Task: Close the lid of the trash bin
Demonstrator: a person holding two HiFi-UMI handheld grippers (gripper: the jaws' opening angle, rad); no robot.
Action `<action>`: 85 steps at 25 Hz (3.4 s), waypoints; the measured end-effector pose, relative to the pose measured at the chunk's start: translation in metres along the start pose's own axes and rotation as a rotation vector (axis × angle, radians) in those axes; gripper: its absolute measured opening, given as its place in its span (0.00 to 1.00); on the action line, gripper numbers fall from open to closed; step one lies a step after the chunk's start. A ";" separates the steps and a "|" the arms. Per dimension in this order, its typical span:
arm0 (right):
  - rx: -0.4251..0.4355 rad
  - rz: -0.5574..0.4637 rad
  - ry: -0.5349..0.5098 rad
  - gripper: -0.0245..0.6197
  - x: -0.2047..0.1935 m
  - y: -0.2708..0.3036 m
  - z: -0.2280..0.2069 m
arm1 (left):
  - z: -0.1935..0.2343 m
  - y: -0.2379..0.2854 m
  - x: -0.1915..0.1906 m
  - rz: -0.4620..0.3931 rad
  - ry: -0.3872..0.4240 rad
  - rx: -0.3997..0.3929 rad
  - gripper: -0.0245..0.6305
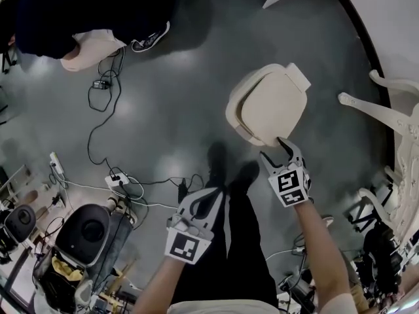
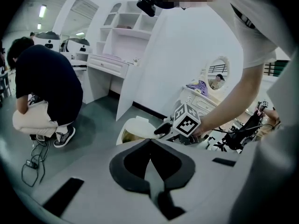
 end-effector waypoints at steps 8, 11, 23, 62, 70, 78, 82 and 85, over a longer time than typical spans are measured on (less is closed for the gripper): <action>0.023 0.072 0.045 0.49 -0.022 0.049 0.002 | 0.012 0.003 -0.026 0.033 -0.023 0.011 0.06; 0.021 0.086 0.061 0.50 -0.027 0.063 0.001 | 0.017 0.006 -0.033 0.044 -0.025 0.010 0.06; -0.036 0.142 0.040 0.47 -0.029 0.081 0.000 | 0.031 0.009 -0.034 0.056 -0.013 0.002 0.06; -0.161 0.447 -0.142 0.50 -0.015 0.114 0.018 | 0.043 -0.016 -0.044 0.023 -0.032 0.002 0.06; -0.127 0.198 -0.020 0.40 0.023 0.035 0.038 | 0.036 -0.042 -0.008 -0.034 -0.035 0.008 0.06; -0.196 -0.042 0.011 0.26 0.060 -0.105 0.066 | -0.004 -0.082 0.051 -0.081 -0.014 0.014 0.06; -0.204 -0.159 0.037 0.20 0.062 -0.180 0.095 | -0.045 -0.114 0.066 -0.112 -0.046 0.043 0.06; -0.190 -0.242 0.058 0.17 0.061 -0.235 0.119 | -0.077 -0.139 0.077 -0.139 -0.056 0.056 0.06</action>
Point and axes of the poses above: the fingertips, and each gripper's own axes: y forward along the fingers, z to its left, x out of its top, the point moved 9 cm from there along -y, backward along the fingers, and after that the axes turned 11 degrees about x, right-handed, at the moved point
